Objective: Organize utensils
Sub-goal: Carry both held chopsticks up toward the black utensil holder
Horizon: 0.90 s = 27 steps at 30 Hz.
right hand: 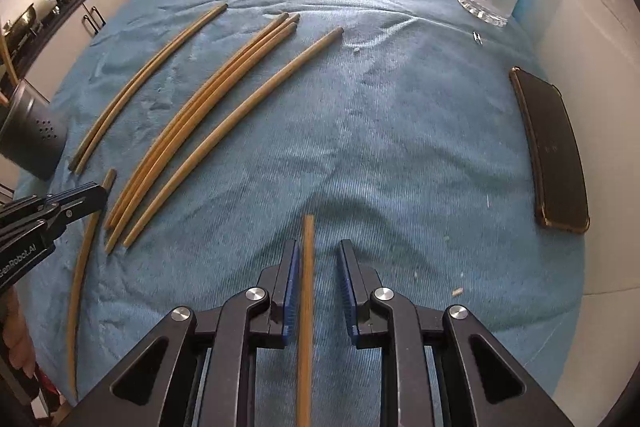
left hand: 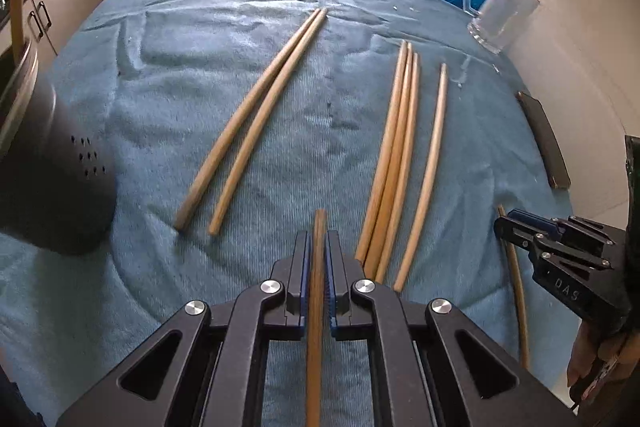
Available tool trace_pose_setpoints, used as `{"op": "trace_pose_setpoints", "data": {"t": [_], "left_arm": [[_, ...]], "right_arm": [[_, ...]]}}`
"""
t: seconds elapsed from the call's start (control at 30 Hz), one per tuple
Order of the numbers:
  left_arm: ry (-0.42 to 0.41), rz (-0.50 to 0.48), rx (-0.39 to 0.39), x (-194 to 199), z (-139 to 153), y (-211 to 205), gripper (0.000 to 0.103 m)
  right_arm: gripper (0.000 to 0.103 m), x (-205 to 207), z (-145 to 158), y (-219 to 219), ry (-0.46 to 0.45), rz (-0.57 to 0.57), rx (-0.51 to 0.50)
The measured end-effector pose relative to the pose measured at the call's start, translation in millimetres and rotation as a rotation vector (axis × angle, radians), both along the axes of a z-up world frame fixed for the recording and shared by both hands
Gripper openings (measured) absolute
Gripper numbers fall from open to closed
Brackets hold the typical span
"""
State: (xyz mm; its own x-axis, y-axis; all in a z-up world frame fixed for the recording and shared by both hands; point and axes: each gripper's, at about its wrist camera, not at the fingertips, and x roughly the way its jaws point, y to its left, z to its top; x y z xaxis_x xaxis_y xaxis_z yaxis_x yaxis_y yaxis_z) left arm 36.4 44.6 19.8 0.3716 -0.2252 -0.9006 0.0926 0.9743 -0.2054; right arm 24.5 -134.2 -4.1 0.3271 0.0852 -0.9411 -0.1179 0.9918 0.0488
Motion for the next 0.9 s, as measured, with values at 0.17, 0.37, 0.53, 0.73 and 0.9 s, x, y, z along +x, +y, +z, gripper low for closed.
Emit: {"op": "trace_pose_setpoints", "data": {"t": [0.17, 0.37, 0.53, 0.73, 0.9], "left_arm": [[0.021, -0.003, 0.0, 11, -3, 0, 0.007], [0.011, -0.029, 0.009, 19, -3, -5, 0.007], [0.006, -0.039, -0.008, 19, -4, -3, 0.006], [-0.095, -0.018, -0.026, -9, 21, 9, 0.006], [-0.236, 0.001, -0.069, -50, 66, 24, 0.006]], "right_arm": [[0.021, 8, 0, 4, 0.009, 0.001, -0.021], [0.021, 7, 0, 6, 0.015, 0.008, -0.035], [0.006, 10, 0, 10, 0.019, 0.034, -0.029], [0.005, -6, 13, 8, -0.083, 0.005, 0.046], [0.005, -39, 49, 7, -0.256, 0.008, 0.117]]}}
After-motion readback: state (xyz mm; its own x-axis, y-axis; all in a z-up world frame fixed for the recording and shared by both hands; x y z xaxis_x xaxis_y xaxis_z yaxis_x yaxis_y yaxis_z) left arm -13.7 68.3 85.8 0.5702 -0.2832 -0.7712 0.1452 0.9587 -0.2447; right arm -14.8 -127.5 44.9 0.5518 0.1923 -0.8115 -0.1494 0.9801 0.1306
